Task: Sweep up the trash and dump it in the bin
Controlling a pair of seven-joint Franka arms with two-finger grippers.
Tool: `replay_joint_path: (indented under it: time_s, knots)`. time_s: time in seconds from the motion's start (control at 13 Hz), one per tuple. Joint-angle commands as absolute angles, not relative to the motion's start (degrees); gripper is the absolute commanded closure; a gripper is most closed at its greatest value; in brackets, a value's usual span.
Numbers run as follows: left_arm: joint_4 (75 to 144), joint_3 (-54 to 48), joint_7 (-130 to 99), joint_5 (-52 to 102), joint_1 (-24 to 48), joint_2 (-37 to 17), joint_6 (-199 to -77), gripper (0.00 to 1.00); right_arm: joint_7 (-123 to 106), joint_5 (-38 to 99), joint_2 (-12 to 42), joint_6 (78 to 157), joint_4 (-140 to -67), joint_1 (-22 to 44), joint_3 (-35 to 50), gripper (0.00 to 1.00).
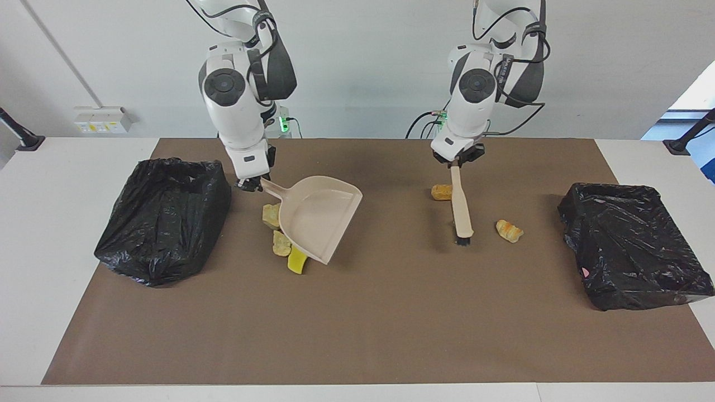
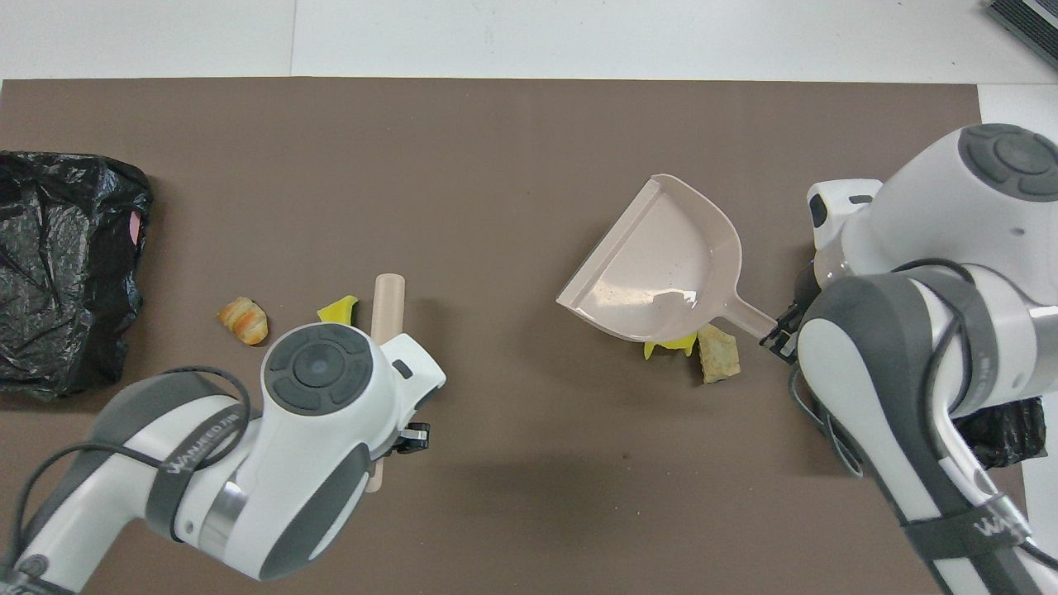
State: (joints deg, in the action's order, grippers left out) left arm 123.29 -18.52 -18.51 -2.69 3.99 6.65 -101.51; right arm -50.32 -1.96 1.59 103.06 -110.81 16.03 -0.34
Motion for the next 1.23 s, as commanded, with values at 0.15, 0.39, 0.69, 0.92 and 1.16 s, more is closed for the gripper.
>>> replay_joint_path:
  time_s: [0.15,0.39,0.69,0.92,1.16]
  knots:
    - [124.7,-10.7,-17.1,-7.7,1.2,7.0,-101.8,1.0,-51.4,-2.7,-0.1,105.5,-114.3,18.5,0.1,1.0]
    - [128.0,-4.3,-16.4,-7.7,1.1,7.6,-107.1,1.0,-57.9,-3.8,2.5,105.6,-114.6,17.5,0.1,1.0]
    - [128.7,0.1,-11.4,-7.7,0.8,5.7,-111.1,1.0,-55.7,-4.4,4.0,105.6,-113.5,18.7,0.3,1.0]
    - [131.0,-0.1,-9.5,-7.7,1.4,5.7,-112.6,1.0,-47.7,-4.7,6.2,106.8,-113.5,23.5,0.4,1.0]
    - [133.8,-0.4,-9.7,-7.6,4.0,6.5,-113.0,1.0,-50.5,-4.7,6.9,113.2,-114.3,24.6,0.4,1.0]
